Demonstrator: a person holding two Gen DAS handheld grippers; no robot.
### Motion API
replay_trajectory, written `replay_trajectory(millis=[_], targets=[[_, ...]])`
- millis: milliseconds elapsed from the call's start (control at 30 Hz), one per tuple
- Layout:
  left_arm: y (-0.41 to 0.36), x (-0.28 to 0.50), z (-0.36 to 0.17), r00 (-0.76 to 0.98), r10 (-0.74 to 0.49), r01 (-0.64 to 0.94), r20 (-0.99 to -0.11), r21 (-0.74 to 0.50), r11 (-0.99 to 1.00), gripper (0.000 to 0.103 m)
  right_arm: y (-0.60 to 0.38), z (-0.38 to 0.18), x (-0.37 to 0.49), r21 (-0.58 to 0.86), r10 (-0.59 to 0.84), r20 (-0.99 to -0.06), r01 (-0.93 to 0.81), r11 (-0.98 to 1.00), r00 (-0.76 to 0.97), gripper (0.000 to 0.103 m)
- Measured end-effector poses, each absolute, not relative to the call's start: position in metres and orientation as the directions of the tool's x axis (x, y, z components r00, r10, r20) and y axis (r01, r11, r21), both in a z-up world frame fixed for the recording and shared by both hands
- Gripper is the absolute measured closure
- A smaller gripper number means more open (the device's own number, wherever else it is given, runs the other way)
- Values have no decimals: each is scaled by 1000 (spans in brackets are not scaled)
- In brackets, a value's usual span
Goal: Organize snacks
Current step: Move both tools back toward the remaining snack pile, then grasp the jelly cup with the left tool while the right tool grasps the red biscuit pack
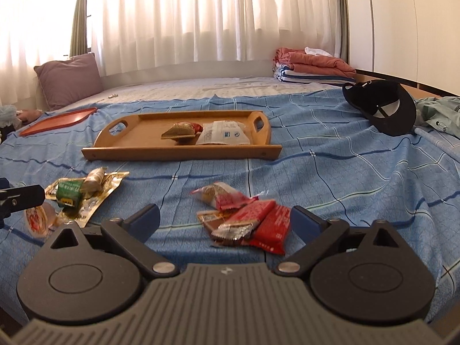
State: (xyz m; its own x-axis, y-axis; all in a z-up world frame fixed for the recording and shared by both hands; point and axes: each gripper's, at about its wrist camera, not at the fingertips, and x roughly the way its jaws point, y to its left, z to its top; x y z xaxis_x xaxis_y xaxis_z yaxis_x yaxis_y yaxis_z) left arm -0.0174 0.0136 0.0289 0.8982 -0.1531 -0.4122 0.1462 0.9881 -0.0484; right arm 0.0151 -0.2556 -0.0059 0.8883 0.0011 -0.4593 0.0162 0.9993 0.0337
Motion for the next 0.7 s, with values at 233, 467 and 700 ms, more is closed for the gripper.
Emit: replay_trajectory(millis=[233,467,700], targets=[[16,-16,17,903,-107,96,-417,-48,994,18,-257,-12,14,19,-59,-454,76,997,889,26],[23,-16,5,908,-46,13,-416,-83,996,39,-253,-15,23,-23,-134,-447,138,990,884,44],[19,-12,-7,896,-47,11,-441,-82,997,40,-238,-26,33,-96,-171,-445,143,985,879,51]])
